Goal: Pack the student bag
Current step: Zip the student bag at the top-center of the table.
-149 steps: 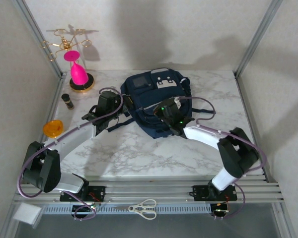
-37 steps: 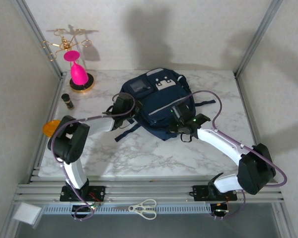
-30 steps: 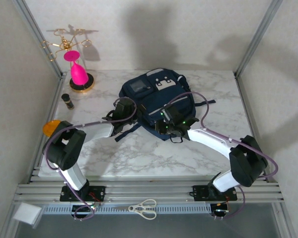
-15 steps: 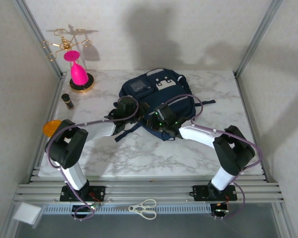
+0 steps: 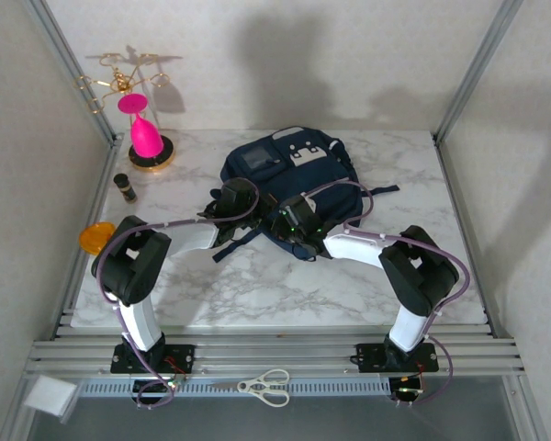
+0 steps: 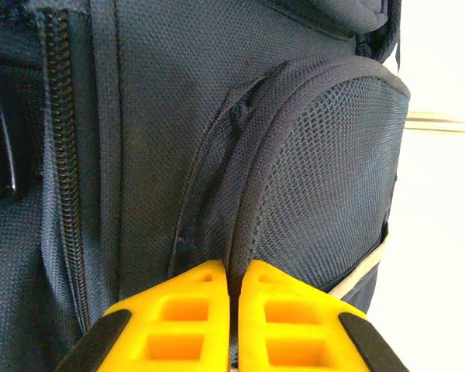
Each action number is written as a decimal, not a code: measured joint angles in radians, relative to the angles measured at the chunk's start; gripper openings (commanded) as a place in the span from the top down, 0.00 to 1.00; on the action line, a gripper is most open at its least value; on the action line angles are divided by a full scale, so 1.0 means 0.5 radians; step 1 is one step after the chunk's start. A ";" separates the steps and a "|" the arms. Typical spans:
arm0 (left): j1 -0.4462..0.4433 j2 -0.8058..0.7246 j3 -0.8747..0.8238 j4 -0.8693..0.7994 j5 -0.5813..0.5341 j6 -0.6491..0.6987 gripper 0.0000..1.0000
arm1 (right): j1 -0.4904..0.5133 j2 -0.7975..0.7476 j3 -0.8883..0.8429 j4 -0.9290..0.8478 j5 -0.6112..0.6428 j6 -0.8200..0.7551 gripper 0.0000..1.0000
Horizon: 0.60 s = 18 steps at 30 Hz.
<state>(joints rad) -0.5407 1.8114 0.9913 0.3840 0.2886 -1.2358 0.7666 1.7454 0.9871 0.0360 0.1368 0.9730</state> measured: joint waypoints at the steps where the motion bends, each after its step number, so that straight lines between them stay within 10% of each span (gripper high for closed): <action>1: 0.001 0.000 0.001 0.004 0.000 0.000 0.96 | 0.000 0.000 -0.001 0.001 0.034 0.028 0.79; 7: 0.000 0.000 0.008 0.018 -0.002 0.001 1.00 | 0.010 -0.019 -0.023 0.004 0.146 0.082 0.99; 18: 0.014 -0.001 0.134 -0.043 0.099 0.027 1.00 | -0.042 -0.462 -0.144 -0.182 0.279 -0.100 1.00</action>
<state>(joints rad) -0.5335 1.8111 1.0580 0.3622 0.3382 -1.2221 0.7456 1.5146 0.9150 -0.0551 0.2764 0.9230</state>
